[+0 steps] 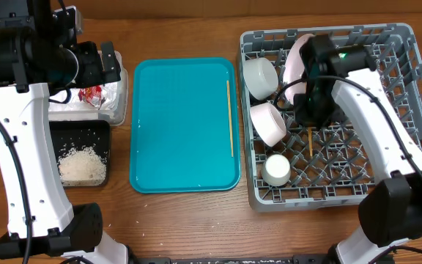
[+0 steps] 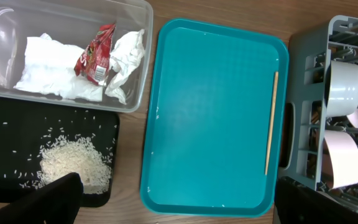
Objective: Sort waste into correct bins and load items into the dishwasher
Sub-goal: 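Carry the chopstick right into the dish rack and release it, then move the right gripper back over the remaining chopstick on the teal tray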
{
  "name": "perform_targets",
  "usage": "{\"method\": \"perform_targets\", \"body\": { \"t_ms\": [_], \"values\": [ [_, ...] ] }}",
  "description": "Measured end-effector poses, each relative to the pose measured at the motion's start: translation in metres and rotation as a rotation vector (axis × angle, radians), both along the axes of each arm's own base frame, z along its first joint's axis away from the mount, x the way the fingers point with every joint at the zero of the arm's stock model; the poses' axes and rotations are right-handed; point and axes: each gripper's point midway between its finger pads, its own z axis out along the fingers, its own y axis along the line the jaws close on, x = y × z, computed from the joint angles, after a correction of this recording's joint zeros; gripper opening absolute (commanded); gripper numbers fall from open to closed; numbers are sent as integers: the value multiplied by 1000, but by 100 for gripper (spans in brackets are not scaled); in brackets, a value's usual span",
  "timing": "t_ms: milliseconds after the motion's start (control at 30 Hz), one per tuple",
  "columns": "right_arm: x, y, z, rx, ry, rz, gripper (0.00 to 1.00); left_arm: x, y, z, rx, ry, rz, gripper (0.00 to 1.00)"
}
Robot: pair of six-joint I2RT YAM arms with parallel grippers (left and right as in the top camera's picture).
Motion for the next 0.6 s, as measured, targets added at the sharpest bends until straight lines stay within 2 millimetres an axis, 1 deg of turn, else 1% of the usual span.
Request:
{"method": "perform_targets", "body": {
  "t_ms": [67, 100, 133, 233, 400, 433, 500, 567, 600],
  "values": [
    [-5, -3, -9, -4, 24, 13, 22, 0, 0, 0, 0, 0, 0, 100],
    [-6, -3, -11, -4, 28, 21, 29, 0, 0, 0, 0, 0, 0, 100],
    [-6, -3, -12, -5, 32, 27, 33, 0, 0, 0, 0, 0, 0, 100],
    [-7, -2, -13, 1, 33, 38, 36, 0, 0, 0, 0, 0, 0, 100],
    [-10, 1, -12, 21, 47, 42, 37, 0, 0, 0, 0, 0, 0, 100],
    [-11, 3, -8, 34, 55, 43, 37, 0, 0, 0, 0, -1, 0, 100],
    [-6, 7, 3, 51, 32, 44, 38, 0, 0, 0, 0, -1, 0, 100],
    [6, 14, 23, 80, -28, 45, 41, 0, 0, 0, 0, 0, 0, 100],
    [17, 22, 38, 109, -84, 53, 42, 0, 0, 0, 0, -1, 0, 100]
  ]
}}
